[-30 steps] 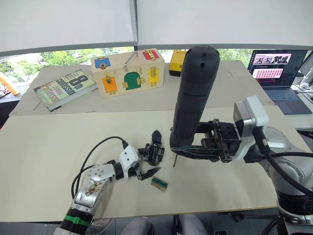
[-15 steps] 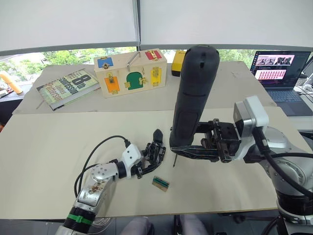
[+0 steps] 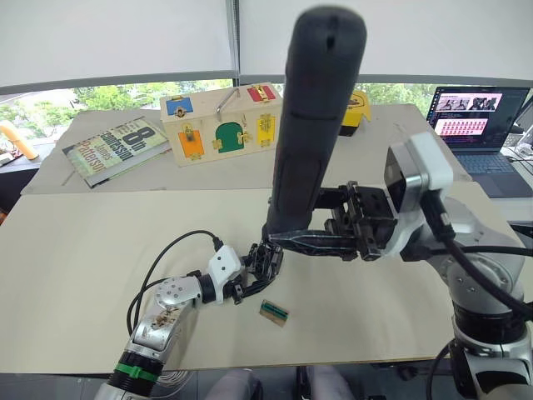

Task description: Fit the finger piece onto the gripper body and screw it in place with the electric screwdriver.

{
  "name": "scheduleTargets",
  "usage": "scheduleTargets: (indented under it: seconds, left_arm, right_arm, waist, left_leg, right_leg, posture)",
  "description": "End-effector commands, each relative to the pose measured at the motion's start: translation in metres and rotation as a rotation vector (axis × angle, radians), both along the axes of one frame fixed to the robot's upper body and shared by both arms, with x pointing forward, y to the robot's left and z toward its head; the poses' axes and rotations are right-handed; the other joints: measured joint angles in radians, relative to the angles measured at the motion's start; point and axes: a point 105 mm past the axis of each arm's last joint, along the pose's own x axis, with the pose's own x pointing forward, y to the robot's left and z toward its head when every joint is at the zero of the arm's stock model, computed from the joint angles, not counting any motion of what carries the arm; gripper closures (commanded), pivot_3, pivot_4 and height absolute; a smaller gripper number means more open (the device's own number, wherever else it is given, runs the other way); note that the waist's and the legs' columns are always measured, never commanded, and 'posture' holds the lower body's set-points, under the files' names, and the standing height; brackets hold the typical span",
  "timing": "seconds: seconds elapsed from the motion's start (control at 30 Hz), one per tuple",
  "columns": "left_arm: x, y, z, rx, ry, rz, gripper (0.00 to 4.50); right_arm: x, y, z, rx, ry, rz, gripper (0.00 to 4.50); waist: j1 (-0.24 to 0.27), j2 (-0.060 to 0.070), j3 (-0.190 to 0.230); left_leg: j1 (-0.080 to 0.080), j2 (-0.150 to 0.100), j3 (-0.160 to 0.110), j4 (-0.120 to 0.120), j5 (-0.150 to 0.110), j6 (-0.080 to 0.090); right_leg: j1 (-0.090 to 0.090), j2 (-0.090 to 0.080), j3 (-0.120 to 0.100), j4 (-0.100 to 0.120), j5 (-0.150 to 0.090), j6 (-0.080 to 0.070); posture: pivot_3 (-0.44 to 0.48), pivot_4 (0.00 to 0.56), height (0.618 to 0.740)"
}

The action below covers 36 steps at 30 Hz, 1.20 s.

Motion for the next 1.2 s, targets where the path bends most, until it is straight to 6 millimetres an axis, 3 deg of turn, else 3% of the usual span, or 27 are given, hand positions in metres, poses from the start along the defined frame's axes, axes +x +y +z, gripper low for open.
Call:
scheduleTargets:
  seconds: [0.03,0.6,1.2]
  left_arm:
    - [-0.007,-0.007,-0.012,0.014,0.053,-0.041,2.23]
    - [-0.009,-0.005,-0.019,0.022,0.080,-0.031,2.23]
    - [-0.009,-0.003,-0.023,0.026,0.094,-0.024,2.23]
  right_arm:
    - [-0.003,0.007,0.012,0.037,-0.011,0.027,2.60]
    - [0.017,0.034,0.002,0.023,-0.015,0.002,2.60]
    - [0.029,0.046,-0.014,-0.012,-0.030,-0.048,2.60]
  waist:
    - [-0.001,0.000,0.000]
    - [-0.002,0.001,0.000]
    - [-0.004,0.001,-0.001]
  left_leg:
    - [0.000,0.000,0.000,0.000,0.000,0.000]
    - [0.000,-0.001,0.000,0.000,0.000,0.000]
    - [0.001,-0.001,0.000,0.000,0.000,0.000]
  right_leg:
    - [0.000,0.000,0.000,0.000,0.000,0.000]
    - [0.000,0.000,0.000,0.000,0.000,0.000]
    - [0.000,0.001,0.000,0.001,0.000,0.000]
  posture:
    - [0.000,0.150,0.740]
    - [0.000,0.150,0.740]
    - [0.000,0.150,0.740]
